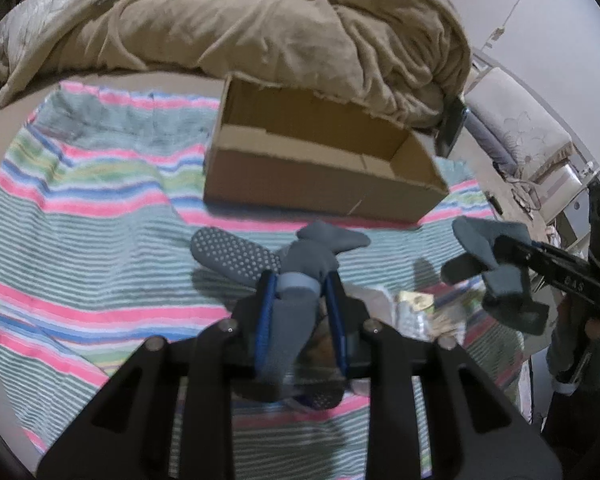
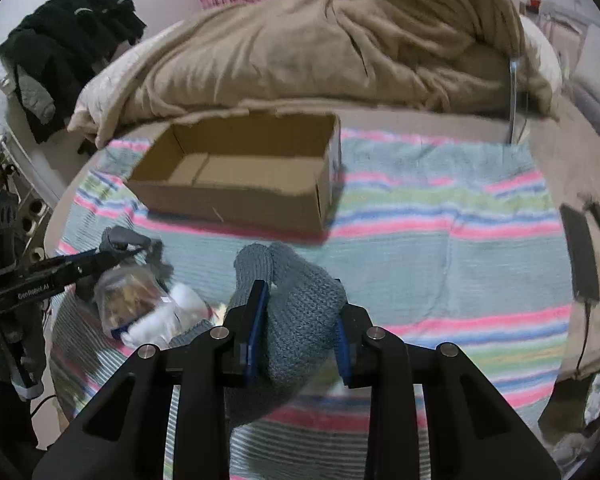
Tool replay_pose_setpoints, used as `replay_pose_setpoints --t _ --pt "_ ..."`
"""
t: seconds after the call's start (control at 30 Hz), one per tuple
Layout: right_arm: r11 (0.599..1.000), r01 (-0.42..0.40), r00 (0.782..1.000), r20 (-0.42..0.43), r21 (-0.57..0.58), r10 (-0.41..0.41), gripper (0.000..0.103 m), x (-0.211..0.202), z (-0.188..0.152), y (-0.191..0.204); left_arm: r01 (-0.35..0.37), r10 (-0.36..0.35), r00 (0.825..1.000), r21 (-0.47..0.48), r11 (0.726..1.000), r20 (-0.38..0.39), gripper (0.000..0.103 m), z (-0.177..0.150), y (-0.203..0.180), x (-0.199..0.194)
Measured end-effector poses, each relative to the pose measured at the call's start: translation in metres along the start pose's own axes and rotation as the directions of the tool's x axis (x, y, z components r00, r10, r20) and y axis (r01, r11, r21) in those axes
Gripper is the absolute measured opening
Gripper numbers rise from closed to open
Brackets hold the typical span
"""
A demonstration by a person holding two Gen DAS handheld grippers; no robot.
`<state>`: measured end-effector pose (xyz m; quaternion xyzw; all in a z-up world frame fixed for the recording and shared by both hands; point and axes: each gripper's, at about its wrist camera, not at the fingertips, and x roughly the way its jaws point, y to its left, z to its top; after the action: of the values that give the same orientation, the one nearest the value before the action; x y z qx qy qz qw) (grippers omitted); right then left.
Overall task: Organize objects
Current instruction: 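Grasp the grey knit gloves with the left and right grippers, then carry the grey gloves into the cardboard box with both grippers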
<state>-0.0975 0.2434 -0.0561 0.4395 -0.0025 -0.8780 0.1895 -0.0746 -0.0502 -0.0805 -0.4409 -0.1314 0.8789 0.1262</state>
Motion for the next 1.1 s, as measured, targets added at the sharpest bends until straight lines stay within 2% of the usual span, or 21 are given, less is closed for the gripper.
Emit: replay_pose_setpoints --t 0.37,0.7,0.87,1.1 --pt "0.998 -0.016 0.993 0.12 -0.057 0.023 0.031 -0.014 0.05 0.004 -0.007 0.001 0.995 0.065 0.998 0.096 0.026 0.041 -0.025 -0.024" --pt "0.99 -0.02 0.982 0.182 -0.142 0.046 0.031 -0.003 0.096 0.015 0.008 -0.029 0.988 0.135 0.991 0.149 0.026 0.083 -0.052 -0.013" --pt "0.987 -0.028 0.982 0.18 -0.156 0.056 0.031 0.018 0.112 0.017 0.019 -0.043 0.985 0.142 0.99 0.167 0.026 0.105 -0.058 0.003" --pt "0.989 -0.037 0.988 0.141 -0.142 0.057 0.031 0.057 0.12 0.009 0.029 -0.043 0.992 0.114 0.993 0.123 0.026 0.121 -0.054 0.049"
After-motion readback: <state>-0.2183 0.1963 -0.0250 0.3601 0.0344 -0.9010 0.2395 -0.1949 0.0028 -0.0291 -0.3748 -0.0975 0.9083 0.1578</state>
